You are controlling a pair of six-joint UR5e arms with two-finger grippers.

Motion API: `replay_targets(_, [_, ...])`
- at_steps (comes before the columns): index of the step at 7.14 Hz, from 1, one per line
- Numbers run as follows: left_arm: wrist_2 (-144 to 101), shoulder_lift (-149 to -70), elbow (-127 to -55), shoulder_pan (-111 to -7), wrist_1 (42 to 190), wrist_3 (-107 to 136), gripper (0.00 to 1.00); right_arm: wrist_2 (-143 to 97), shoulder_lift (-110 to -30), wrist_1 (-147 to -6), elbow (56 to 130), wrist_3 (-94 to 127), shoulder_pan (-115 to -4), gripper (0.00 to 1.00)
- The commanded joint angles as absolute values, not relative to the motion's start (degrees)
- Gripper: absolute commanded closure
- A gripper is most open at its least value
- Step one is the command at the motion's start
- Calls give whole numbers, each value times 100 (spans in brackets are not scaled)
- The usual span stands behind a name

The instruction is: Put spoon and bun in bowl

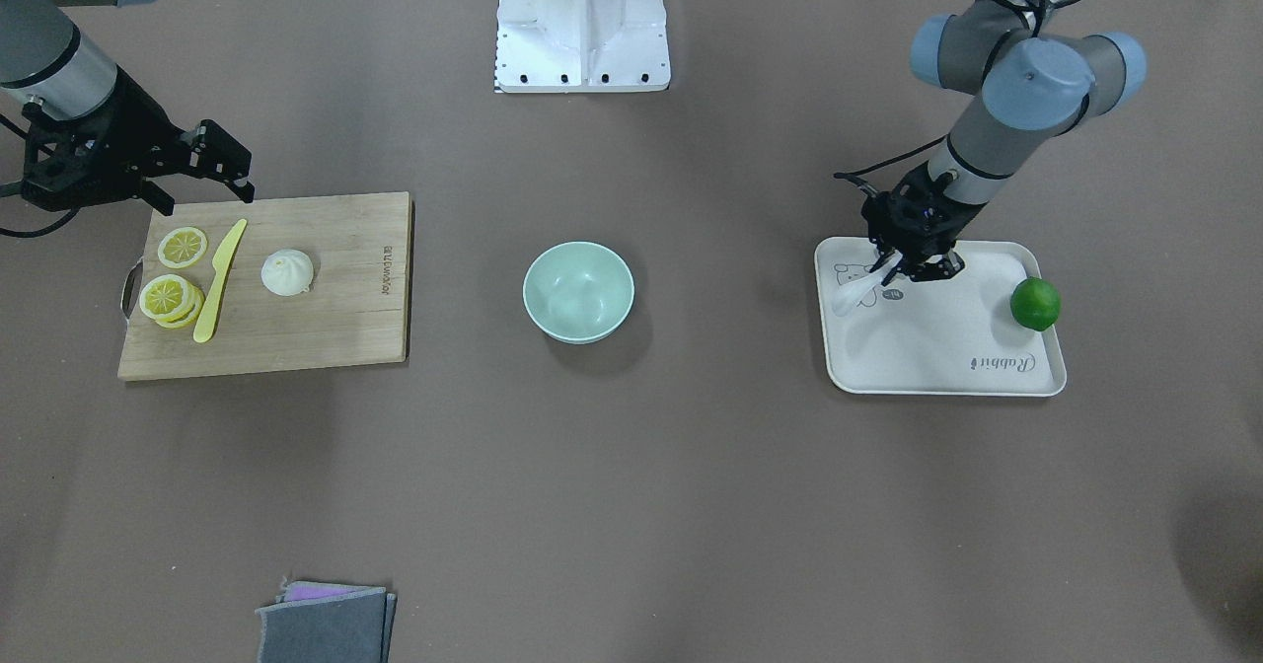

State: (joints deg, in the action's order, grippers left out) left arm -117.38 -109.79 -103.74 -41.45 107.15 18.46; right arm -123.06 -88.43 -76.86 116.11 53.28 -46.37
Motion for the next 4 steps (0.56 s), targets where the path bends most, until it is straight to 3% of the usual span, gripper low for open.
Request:
replay_targets(1, [-11681, -11634, -10380, -3642, 10513, 3009, 100, -12147, -8554, -7682, 11218, 5352, -4447, 0])
replay_targets(4, [-10462, -12724, -10249, -2657, 9406, 3768, 100, -12050, -8481, -7682, 11013, 5344, -4351, 0])
